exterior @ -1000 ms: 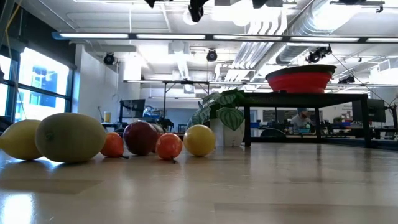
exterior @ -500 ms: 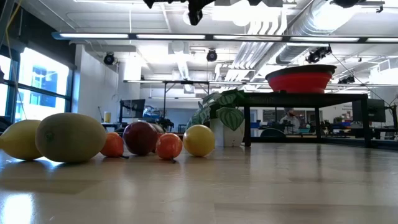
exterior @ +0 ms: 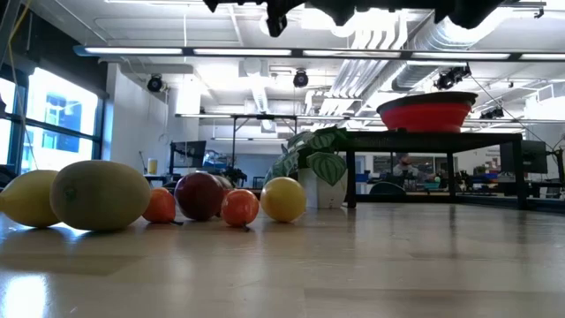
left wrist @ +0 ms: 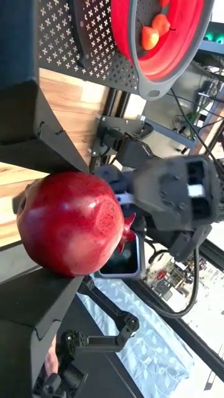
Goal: Pick & Place Fruit
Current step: Put the pomegranate into the red colander
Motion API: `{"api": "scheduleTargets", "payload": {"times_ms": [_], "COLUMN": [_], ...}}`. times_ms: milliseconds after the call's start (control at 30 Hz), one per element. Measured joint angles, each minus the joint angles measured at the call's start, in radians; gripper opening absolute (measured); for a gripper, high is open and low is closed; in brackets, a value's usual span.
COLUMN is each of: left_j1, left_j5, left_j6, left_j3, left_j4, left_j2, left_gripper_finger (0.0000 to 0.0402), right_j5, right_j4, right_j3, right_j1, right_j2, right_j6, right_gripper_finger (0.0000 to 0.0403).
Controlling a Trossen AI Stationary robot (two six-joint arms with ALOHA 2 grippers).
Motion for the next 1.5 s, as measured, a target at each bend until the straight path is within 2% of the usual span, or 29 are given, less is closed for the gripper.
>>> {"api": "scheduleTargets", "payload": {"times_ms": [67,233,367,500,867,1100,1500], "left_j1": [0.0,0.0,0.0,0.0,0.0,-0.001,-0.001], "left_j5": [0.0,0.0,0.0,-0.001,0.0,0.001,0.004], "left_j6": [0.0,0.0,0.0,0.0,0.022,0.022,0.023], "left_j3": [0.0,0.0,0.0,0.0,0.0,0.0,0.0], "left_j4": [-0.002,-0.023,-0.024,-0.025,-0.031,-0.031,-0.031], "left_j2": [0.0,0.0,0.0,0.0,0.0,0.0,0.0], "left_gripper_finger": [0.0223,0.0223,0.0223,0.0223,0.0223,0.0223,0.0223], "right_j5": [0.015,0.005,-0.069,-0.067,-0.126,-0.219,-0.274], "right_j4": [0.05,0.048,0.007,-0.004,-0.045,-0.063,-0.072], "right_j3": [0.014,0.042,0.055,0.069,0.092,0.092,0.092], "right_j1": [0.001,0.0,0.0,0.0,-0.053,-0.089,-0.103], "right_j2": [0.017,0.041,0.043,0.044,0.044,0.044,0.044], "right_j6": [-0.033,-0.039,-0.037,-0.035,0.091,0.11,0.152], "right_gripper_finger": [0.0363,0.0366,0.0366,0.0366,0.0365,0.0331,0.0298]}}
